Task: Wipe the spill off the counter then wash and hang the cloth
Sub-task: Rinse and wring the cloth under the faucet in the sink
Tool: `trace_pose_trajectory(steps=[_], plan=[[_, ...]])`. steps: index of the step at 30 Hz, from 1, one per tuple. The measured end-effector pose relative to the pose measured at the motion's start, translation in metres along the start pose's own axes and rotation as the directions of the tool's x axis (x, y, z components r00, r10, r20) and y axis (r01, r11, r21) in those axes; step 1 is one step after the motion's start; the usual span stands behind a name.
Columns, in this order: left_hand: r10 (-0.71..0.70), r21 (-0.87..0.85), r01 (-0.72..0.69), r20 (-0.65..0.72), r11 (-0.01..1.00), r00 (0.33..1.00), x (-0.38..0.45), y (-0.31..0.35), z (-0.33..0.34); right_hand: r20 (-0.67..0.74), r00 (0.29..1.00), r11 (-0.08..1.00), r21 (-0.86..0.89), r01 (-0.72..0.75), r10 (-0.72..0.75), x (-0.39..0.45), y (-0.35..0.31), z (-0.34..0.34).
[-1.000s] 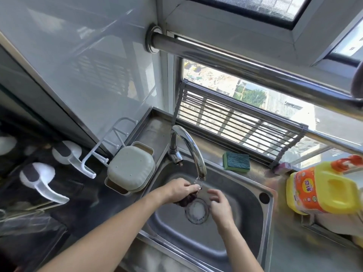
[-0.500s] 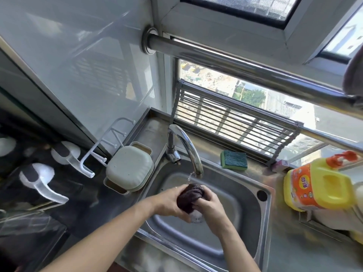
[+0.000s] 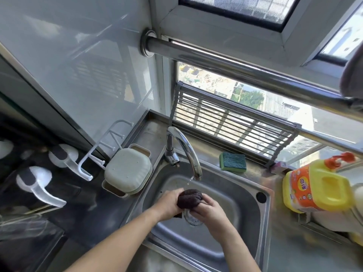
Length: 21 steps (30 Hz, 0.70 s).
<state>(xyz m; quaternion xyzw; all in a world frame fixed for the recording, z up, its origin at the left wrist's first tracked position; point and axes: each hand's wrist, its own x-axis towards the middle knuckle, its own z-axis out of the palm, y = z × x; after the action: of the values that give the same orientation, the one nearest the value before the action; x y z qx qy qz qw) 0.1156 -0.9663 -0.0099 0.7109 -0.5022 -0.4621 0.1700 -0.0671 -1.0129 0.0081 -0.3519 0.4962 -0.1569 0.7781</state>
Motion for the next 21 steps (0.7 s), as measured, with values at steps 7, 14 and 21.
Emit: trace_pose_trajectory(steps=[7, 14, 21], plan=[[0.39, 0.33, -0.376, 0.026, 0.866, 0.921, 0.007, 0.006, -0.011, 0.212, 0.953, 0.841, 0.455, -0.293, 0.218, -0.001, -0.002, -0.021], [0.677, 0.347, -0.654, 0.069, 0.672, 0.733, 0.005, 0.026, 0.004, 0.492, 0.801, 0.766, 0.35, -0.54, 0.34, 0.0, -0.002, -0.013], [0.725, 0.694, -0.624, 0.214, 0.359, 0.655, 0.017, 0.019, -0.007, 0.443, 0.694, 0.82, -0.386, -0.423, 0.567, 0.003, -0.028, 0.002]])
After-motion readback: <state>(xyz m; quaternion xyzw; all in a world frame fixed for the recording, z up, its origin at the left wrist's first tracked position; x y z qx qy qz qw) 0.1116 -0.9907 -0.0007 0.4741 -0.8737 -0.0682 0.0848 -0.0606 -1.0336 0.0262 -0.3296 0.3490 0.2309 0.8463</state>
